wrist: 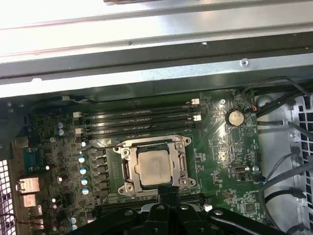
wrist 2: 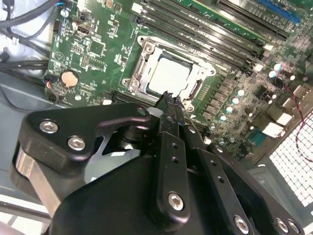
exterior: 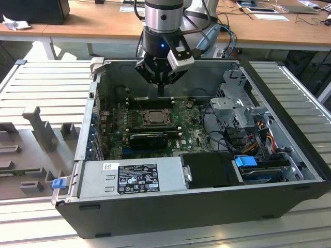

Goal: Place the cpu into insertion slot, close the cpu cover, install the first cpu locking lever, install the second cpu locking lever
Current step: 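Install the first cpu locking lever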

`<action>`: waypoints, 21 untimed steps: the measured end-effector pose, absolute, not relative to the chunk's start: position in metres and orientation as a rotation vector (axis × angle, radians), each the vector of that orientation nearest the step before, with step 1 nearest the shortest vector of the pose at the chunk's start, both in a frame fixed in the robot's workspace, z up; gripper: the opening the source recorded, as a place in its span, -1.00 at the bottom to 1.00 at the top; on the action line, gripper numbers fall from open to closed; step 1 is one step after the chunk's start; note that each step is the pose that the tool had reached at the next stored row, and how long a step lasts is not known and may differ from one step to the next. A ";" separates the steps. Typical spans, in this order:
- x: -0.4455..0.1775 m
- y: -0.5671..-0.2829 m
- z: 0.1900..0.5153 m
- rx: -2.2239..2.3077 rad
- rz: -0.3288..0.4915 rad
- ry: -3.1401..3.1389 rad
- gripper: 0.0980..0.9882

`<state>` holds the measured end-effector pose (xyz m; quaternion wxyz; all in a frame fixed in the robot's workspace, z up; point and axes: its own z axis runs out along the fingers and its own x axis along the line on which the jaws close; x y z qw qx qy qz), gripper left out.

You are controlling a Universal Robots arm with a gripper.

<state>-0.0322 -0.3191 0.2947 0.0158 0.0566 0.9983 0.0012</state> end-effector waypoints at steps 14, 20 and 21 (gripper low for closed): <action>-0.040 -0.319 0.293 -0.074 0.009 3.108 -0.98; -0.051 -0.319 0.293 -0.073 0.009 3.108 -0.98; -0.055 -0.319 0.292 -0.073 0.009 3.108 -0.98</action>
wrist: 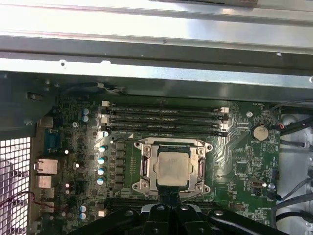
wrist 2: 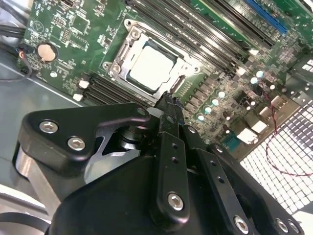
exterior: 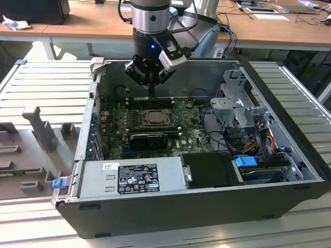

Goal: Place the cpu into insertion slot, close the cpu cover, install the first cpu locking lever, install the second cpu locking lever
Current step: 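Install the first cpu locking lever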

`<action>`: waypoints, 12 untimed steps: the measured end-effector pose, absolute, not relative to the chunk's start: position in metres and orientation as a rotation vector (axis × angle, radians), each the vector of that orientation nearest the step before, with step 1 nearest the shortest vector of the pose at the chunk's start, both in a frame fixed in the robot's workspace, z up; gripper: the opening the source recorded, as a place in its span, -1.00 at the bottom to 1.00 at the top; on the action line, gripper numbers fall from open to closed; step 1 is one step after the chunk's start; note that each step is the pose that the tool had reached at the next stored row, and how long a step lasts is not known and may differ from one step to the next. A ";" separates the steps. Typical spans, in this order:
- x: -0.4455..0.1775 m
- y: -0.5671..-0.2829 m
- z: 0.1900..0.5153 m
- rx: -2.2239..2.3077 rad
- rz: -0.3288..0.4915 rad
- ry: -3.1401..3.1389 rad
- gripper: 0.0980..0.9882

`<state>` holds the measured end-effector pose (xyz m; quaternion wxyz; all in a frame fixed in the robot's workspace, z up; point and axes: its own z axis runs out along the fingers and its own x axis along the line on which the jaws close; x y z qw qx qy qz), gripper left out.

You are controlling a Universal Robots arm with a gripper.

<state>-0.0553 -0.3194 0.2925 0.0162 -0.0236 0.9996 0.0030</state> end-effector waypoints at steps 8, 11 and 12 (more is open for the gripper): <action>-0.071 -0.319 0.287 -0.073 0.009 3.108 -0.98; -0.078 -0.319 0.281 -0.073 0.012 3.109 -0.98; -0.080 -0.319 0.281 -0.073 0.013 3.109 -0.98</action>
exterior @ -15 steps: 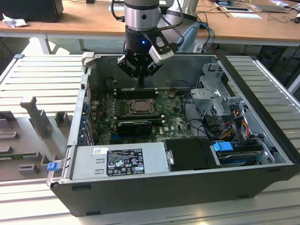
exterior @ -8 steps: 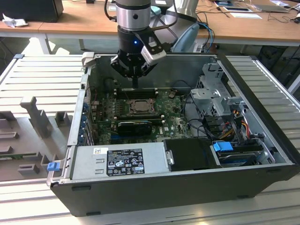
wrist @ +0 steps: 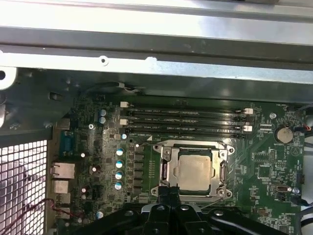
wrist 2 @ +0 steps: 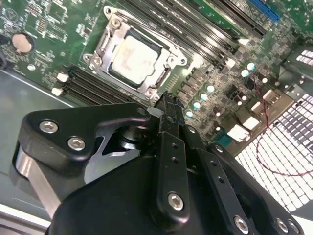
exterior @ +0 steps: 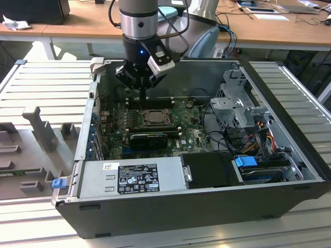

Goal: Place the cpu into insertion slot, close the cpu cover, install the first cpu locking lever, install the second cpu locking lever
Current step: 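Install the first cpu locking lever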

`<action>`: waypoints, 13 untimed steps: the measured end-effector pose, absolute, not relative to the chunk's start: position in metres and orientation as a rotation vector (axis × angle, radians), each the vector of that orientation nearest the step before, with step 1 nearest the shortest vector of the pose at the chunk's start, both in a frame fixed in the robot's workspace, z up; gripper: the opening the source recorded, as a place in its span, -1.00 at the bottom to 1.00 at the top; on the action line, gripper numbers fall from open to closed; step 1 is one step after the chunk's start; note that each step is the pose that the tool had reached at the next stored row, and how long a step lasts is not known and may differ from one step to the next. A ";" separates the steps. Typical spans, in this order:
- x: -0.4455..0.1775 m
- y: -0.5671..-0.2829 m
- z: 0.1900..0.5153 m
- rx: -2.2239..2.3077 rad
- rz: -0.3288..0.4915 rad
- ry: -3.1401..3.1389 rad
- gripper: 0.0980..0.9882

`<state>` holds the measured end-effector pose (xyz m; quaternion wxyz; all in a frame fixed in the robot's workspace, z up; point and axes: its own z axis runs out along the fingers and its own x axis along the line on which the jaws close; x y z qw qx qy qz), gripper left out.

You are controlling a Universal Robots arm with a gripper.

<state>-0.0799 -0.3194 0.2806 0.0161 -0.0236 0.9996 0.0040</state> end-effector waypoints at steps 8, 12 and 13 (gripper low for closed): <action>-0.090 -0.319 0.280 -0.036 0.012 3.109 -0.98; -0.097 -0.319 0.278 -0.034 0.012 3.109 -0.98; -0.098 -0.319 0.278 -0.034 0.012 3.109 -0.98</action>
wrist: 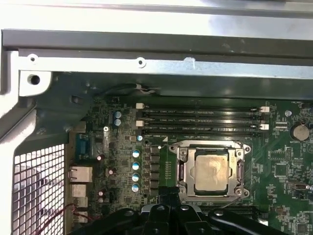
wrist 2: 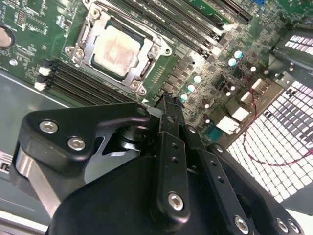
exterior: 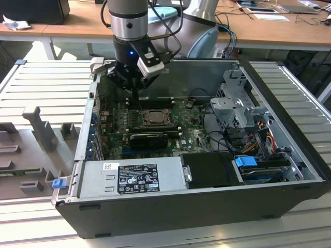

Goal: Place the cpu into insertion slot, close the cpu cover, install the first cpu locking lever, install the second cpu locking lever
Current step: 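Install the first cpu locking lever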

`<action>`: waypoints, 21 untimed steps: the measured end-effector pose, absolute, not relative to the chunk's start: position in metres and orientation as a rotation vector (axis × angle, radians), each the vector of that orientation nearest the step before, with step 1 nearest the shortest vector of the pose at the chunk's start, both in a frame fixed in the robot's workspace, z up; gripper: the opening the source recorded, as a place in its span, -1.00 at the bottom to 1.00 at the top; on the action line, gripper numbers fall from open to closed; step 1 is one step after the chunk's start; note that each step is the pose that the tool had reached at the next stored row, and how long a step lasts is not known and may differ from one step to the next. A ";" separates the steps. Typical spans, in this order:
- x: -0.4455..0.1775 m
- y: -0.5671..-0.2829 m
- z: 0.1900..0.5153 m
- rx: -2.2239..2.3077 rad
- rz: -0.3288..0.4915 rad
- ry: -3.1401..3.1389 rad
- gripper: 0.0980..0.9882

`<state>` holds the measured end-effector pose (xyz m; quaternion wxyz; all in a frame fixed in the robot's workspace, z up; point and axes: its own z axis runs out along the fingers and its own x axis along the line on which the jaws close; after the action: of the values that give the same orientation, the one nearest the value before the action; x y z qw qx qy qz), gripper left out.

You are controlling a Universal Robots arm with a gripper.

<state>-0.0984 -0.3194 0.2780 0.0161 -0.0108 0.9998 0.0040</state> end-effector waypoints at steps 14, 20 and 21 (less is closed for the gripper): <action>-0.114 -0.312 0.273 -0.033 0.018 3.109 -0.98; -0.114 -0.304 0.267 -0.033 0.021 3.109 -0.98; -0.114 -0.303 0.267 -0.033 0.021 3.109 -0.98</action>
<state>-0.1140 -0.3026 0.2666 0.0161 -0.0107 0.9998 0.0067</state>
